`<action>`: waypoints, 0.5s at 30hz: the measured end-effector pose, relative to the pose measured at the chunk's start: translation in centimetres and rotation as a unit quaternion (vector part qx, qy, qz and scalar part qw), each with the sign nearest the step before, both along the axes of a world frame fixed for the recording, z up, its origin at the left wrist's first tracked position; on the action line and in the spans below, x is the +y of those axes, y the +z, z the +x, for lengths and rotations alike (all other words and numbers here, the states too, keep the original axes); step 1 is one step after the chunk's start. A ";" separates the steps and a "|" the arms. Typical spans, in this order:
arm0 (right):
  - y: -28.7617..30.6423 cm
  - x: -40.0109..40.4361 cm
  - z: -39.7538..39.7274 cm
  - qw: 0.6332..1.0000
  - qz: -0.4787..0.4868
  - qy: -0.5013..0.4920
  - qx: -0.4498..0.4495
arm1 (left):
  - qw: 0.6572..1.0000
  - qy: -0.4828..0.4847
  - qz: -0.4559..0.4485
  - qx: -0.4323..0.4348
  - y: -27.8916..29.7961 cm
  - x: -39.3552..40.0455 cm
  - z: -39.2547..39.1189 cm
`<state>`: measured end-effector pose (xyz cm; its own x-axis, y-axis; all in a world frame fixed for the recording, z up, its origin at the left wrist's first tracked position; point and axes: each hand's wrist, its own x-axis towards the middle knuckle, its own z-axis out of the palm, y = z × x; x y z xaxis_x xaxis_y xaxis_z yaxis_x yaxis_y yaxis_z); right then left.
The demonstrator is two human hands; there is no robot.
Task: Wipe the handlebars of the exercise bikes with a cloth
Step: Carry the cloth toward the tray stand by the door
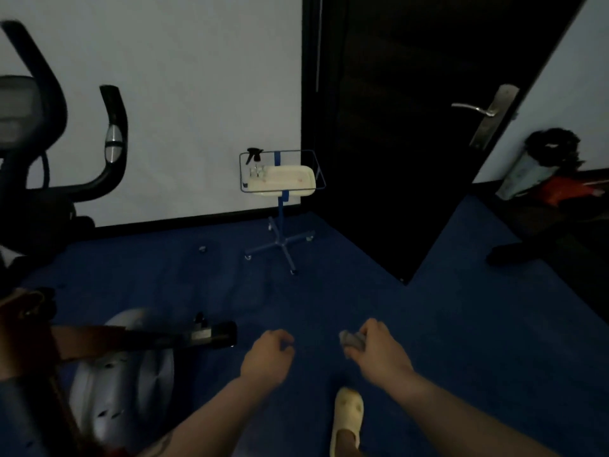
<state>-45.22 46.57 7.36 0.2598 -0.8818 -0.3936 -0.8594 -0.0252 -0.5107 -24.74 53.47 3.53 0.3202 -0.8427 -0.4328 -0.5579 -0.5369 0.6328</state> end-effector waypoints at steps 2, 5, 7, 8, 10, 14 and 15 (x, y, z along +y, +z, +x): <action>-0.1 -3.7 0.7 1.000 -0.004 0.017 -0.005 | 1.000 0.011 -0.001 -0.006 -0.2 -2.9 0.7; 0.3 -9.4 1.2 0.999 -0.006 0.044 0.005 | 1.000 0.022 0.010 -0.013 -0.3 -7.6 1.4; 0.3 -12.9 1.3 0.998 0.002 0.057 0.011 | 0.999 0.038 0.001 -0.017 0.1 -10.9 1.6; 0.2 -14.5 1.4 0.998 -0.001 0.064 0.011 | 0.998 0.051 -0.011 -0.017 0.2 -12.6 1.6; 0.3 -17.8 1.6 0.996 -0.013 0.083 0.020 | 0.997 0.071 -0.031 -0.010 0.4 -15.7 1.5; 0.3 -22.6 2.8 0.994 0.006 0.098 0.036 | 0.996 0.084 -0.013 0.008 0.5 -19.3 1.7; 0.1 -23.5 3.4 0.994 0.008 0.104 0.036 | 0.996 0.089 -0.009 0.009 0.3 -20.0 2.2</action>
